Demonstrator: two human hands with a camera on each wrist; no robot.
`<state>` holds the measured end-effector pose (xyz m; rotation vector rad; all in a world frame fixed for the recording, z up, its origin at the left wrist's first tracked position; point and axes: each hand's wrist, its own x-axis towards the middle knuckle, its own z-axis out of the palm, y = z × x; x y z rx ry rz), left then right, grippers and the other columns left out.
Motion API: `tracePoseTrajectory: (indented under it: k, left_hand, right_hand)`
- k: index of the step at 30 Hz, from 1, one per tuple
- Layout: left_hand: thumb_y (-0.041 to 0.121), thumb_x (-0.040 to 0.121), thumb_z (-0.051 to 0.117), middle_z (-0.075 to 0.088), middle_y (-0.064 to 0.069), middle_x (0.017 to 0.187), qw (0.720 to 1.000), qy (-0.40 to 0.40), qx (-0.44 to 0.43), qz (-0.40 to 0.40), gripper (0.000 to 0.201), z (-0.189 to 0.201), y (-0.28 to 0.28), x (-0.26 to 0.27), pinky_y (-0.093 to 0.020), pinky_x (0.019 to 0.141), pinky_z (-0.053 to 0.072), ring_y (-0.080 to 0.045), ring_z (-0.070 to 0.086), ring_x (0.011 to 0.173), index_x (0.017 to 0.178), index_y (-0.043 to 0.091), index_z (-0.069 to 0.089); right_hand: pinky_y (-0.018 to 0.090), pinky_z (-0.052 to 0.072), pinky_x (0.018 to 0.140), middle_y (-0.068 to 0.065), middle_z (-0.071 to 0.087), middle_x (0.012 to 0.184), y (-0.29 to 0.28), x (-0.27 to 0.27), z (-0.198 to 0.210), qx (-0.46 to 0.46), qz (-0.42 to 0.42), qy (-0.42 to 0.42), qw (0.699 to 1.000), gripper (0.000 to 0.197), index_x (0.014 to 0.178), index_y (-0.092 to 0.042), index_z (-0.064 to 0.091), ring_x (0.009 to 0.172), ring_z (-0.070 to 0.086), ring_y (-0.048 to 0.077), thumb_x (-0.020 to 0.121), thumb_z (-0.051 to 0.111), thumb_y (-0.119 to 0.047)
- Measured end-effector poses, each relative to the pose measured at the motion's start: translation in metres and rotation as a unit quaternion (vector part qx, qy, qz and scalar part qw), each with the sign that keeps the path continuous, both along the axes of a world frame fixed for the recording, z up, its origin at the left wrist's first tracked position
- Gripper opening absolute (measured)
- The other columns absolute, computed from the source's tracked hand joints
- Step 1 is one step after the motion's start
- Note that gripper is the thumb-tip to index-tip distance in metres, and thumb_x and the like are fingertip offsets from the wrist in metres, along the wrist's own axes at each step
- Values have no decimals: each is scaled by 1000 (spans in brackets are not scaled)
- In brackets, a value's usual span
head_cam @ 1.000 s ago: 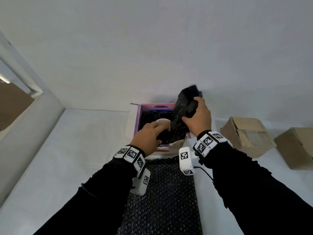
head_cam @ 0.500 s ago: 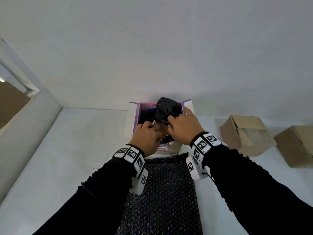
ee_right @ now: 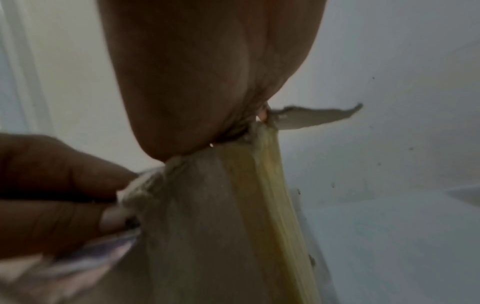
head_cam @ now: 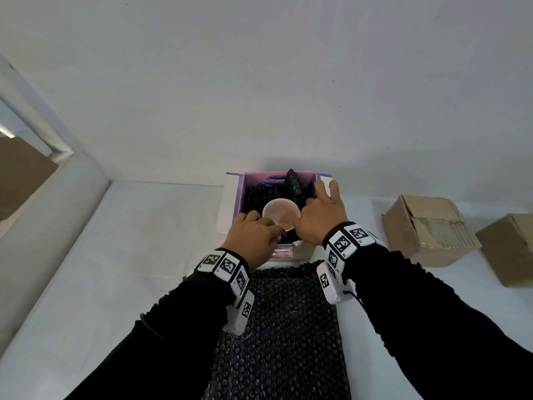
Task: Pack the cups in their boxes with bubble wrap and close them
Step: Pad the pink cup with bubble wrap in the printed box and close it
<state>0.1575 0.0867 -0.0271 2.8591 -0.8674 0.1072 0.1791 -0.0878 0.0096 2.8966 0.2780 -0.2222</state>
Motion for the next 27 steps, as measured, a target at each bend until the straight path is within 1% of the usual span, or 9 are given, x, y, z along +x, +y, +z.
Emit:
tracePoseTrajectory:
  k: [4, 7, 12, 16, 18, 20, 22, 24, 27]
  left_hand:
    - [39, 82, 56, 56, -1, 101, 999, -20, -41, 8, 21, 4, 3, 2, -36, 71, 42, -25, 54, 85, 94, 30, 71]
    - [35, 78, 68, 57, -1, 84, 998, -34, -56, 12, 15, 6, 2, 2, -36, 64, 44, -23, 54, 77, 83, 21, 65]
    - [36, 98, 44, 63, -6, 78, 996, 48, -74, 5, 23, 6, 0, -2, -38, 58, 47, -28, 58, 69, 97, 17, 57]
    - [34, 100, 36, 63, -9, 76, 998, 47, -42, -17, 26, 6, 5, -3, -34, 55, 40, -31, 58, 66, 109, 17, 53]
    - [36, 99, 38, 64, -8, 78, 996, 55, -67, -12, 25, 6, 4, -1, -35, 56, 42, -29, 59, 68, 107, 18, 54]
    - [39, 97, 41, 64, -4, 84, 993, 61, -105, -2, 27, 5, 2, 0, -36, 59, 47, -23, 59, 72, 102, 18, 57]
    - [43, 97, 39, 63, -2, 90, 991, 59, -117, 11, 35, 1, 1, 2, -36, 62, 49, -21, 59, 74, 98, 17, 63]
    - [44, 96, 34, 62, -4, 92, 992, 64, -108, 21, 46, 0, 0, 4, -38, 64, 51, -23, 59, 75, 93, 15, 68]
    - [40, 94, 39, 59, -6, 89, 995, 10, -92, 28, 46, -1, 3, 7, -37, 70, 47, -25, 52, 80, 80, 14, 75]
  right_hand:
    - [46, 14, 93, 0, 61, 102, -9, 1, 17, -20, 34, -50, 998, 23, 93, -23, 63, 120, 36, 30, 70, 63, -28]
    - [46, 10, 96, -7, 66, 86, -12, -3, 14, -27, 61, -80, 995, 10, 86, -25, 66, 120, 37, 25, 79, 59, -26]
    - [47, 5, 99, -4, 64, 77, -9, -10, -3, 0, 74, -25, 997, 33, 81, -20, 70, 116, 36, 22, 89, 41, -32]
    - [43, 30, 86, 4, 64, 92, -4, -1, 1, 38, 84, -112, 989, 16, 92, -17, 63, 95, 54, 27, 80, 56, -27]
    - [41, 36, 82, 9, 60, 107, -5, 11, -1, 69, 72, -141, 985, 29, 105, -14, 58, 94, 57, 30, 78, 60, -23]
    - [45, 31, 95, 9, 55, 124, -6, 17, -2, 58, 64, -110, 990, 37, 118, -13, 55, 109, 53, 30, 82, 54, -21]
    - [51, 15, 109, 4, 58, 123, -10, 19, -6, 14, 67, -72, 995, 34, 118, -15, 55, 124, 45, 26, 85, 48, -22]
    - [55, 2, 113, -1, 64, 113, -14, 19, -10, -4, 75, -46, 996, 27, 110, -18, 60, 134, 32, 22, 87, 47, -25]
    - [57, -3, 112, -2, 64, 117, -14, 23, -11, -32, 77, -12, 996, 24, 103, -25, 67, 141, 18, 24, 89, 47, -25]
